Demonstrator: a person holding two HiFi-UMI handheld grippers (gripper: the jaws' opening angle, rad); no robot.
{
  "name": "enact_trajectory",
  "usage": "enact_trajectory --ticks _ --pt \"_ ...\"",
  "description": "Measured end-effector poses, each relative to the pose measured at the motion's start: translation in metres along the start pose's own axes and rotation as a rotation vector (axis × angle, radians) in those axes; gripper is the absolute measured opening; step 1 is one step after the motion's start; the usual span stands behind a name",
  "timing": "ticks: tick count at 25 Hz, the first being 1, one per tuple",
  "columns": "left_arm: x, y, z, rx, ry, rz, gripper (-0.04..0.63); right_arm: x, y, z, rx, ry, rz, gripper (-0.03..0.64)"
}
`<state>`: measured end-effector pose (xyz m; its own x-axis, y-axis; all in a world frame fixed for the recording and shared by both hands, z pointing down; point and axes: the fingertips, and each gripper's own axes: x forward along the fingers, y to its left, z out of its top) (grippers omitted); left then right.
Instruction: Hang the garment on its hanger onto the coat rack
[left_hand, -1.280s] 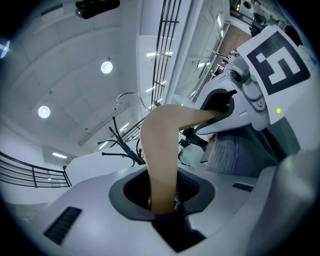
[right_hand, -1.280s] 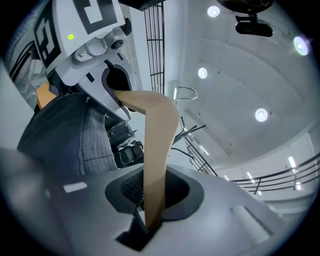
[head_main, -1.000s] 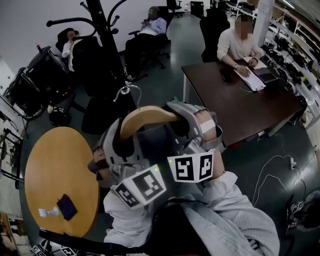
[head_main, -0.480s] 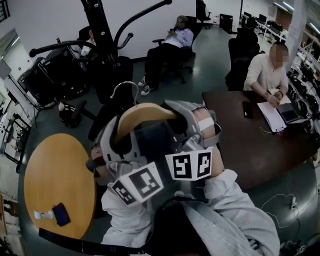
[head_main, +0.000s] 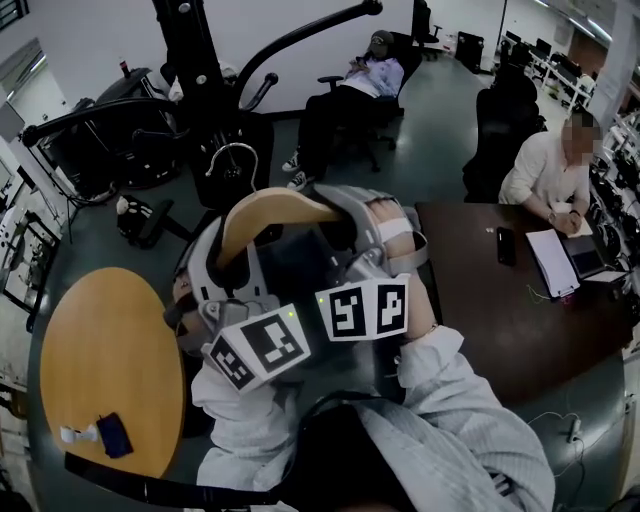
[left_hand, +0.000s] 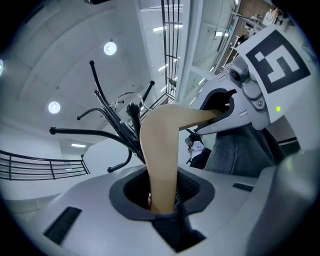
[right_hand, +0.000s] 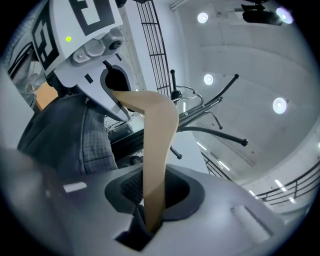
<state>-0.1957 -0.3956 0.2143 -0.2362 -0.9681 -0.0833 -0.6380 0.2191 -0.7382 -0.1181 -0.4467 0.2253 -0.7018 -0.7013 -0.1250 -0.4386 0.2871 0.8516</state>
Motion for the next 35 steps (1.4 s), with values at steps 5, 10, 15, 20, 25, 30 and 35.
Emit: enact_trajectory --ticks 5,10,15,20,25,30,35 --pt "0.035 -0.001 -0.028 -0.001 0.037 -0.01 0.097 0.041 0.019 -0.014 0.022 -0.003 0.047 0.057" --pt "0.055 -0.006 -0.042 0.019 0.065 -0.019 0.097 0.062 0.031 -0.026 0.054 -0.008 0.08 0.055" --pt "0.069 -0.015 -0.062 0.017 0.103 -0.052 0.097 0.079 0.051 -0.037 0.077 0.004 0.126 0.057" --pt "0.064 -0.021 -0.076 0.003 0.121 -0.046 0.097 0.079 0.066 -0.038 0.068 -0.01 0.142 0.057" --pt "0.06 -0.019 -0.075 0.027 0.074 -0.02 0.097 0.078 0.069 -0.034 0.116 -0.039 0.165 0.072" --pt "0.056 -0.02 -0.064 0.033 0.024 -0.036 0.127 0.068 0.065 -0.029 0.158 -0.116 0.22 0.104" --pt "0.039 -0.023 -0.059 0.042 -0.003 -0.05 0.183 0.042 0.064 -0.018 0.141 -0.186 0.254 0.14"
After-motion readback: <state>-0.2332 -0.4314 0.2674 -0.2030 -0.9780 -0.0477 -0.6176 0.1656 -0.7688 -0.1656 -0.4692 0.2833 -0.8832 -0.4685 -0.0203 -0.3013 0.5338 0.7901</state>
